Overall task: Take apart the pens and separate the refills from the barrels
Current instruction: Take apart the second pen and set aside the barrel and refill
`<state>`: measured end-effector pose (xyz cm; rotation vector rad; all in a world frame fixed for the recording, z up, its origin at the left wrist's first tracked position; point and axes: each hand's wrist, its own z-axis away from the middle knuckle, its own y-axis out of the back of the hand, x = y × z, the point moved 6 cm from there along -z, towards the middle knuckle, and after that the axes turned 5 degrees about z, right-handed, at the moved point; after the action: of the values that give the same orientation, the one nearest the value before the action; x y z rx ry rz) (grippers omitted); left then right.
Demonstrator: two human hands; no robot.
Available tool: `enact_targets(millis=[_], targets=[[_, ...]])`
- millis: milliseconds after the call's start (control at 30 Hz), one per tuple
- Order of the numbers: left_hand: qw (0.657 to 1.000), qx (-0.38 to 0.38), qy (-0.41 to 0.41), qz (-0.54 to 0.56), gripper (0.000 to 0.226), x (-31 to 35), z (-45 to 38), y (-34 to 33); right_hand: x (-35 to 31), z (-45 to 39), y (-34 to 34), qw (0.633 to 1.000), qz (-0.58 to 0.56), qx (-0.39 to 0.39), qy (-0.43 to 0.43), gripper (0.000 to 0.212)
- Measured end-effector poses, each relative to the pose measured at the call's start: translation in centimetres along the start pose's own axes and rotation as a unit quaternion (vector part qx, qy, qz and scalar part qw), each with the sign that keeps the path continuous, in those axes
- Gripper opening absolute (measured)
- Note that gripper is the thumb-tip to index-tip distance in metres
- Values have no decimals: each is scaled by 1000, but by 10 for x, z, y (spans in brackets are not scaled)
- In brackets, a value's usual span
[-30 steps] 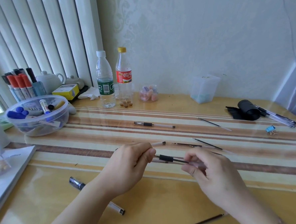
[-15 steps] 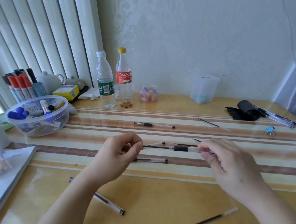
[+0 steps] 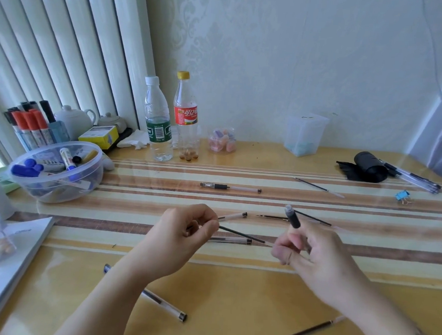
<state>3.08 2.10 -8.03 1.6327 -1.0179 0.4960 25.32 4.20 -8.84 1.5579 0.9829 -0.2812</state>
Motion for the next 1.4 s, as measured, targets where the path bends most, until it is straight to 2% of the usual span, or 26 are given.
enact_targets(millis=[133,233,333,467,533,600,700,833,967,1067,1167,1267,1333,1400], targets=[[999,-10,11,-42,15,-1,1,4,5,1,-5,999,44,-6,-13,45],[996,40,46,-64,14,-12,0,19,-1,0,-11,986,154,-5,56,52],[992,100,62,-44,12,-15,0,30,-10,2,-16,954,265,7,140,62],[993,92,63,-50,11,-13,0,24,-6,0,-17,937,322,6,135,60],[993,83,62,-62,10,-13,0,23,-2,-3,-5,952,293,4,87,55],[993,81,62,-58,9,-14,-1,21,14,-7,18,966,254,38,20,52],[994,73,61,-54,9,-12,-1,18,52,-14,48,956,257,125,-69,48],[995,67,59,-49,10,-11,-1,14,87,-20,45,948,267,119,-129,46],[996,61,47,-46,10,-7,-1,8,96,-24,40,942,284,115,-137,48],[995,90,6,-49,7,2,0,3,85,-23,41,942,291,114,-123,46],[984,136,-93,-74,4,22,4,-2,51,-15,38,958,257,107,-64,46],[964,113,-179,-162,8,42,9,-17,9,-4,18,979,196,50,22,50],[958,96,-190,-192,7,45,9,-22,-9,1,9,985,158,37,60,45],[960,75,-181,-201,7,42,8,-24,-17,2,8,987,136,48,74,30]])
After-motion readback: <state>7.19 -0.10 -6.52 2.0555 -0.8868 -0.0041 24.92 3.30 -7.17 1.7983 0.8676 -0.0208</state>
